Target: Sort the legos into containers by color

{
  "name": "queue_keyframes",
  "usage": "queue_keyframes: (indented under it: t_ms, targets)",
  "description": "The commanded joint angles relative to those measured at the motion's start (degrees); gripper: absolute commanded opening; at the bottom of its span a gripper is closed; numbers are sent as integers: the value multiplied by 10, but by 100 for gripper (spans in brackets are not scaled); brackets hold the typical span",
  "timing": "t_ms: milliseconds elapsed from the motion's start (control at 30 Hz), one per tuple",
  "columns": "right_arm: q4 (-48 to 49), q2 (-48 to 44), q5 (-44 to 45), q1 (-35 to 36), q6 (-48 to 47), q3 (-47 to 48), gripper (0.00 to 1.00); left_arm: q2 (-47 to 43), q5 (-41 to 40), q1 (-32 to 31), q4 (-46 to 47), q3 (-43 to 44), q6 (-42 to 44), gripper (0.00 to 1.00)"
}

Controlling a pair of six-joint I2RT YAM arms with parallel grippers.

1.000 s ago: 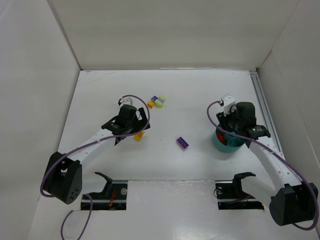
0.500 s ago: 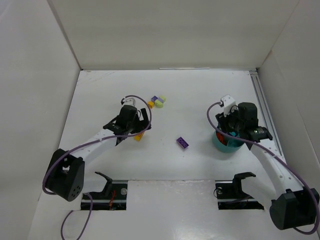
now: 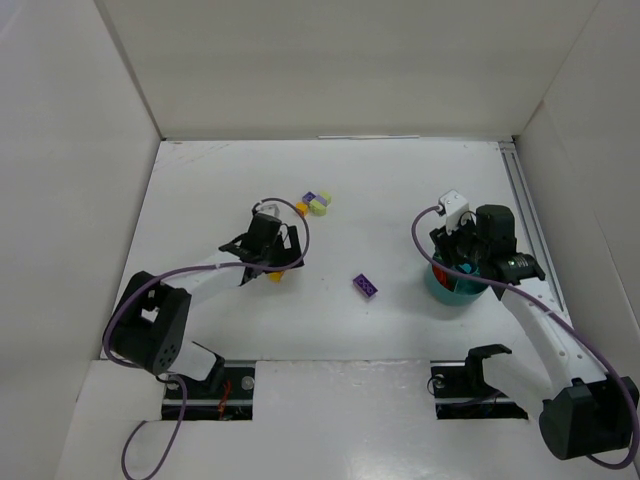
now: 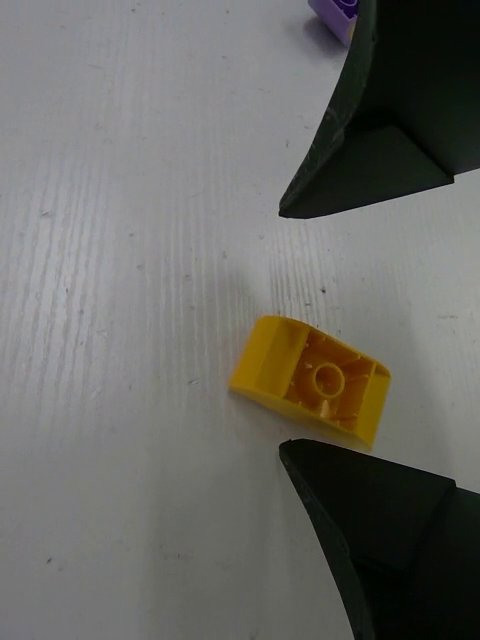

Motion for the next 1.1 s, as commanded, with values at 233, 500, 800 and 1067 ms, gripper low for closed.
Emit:
queue_keyframes:
  t_ms: [233, 500, 800, 1067]
  targets:
    - [15, -5, -8, -2, -6, 6, 59, 7, -29, -28, -23, -8, -11, 76]
    - [15, -10, -8, -2, -6, 6, 59, -11, -52, -55, -52, -7, -28, 40]
    - [9, -15, -14, -2, -6, 6, 61, -57, -34, -65, -29, 3, 3, 9]
    - [16, 15, -179, -2, 17, 39, 66, -98, 36, -124, 80, 37, 147, 8]
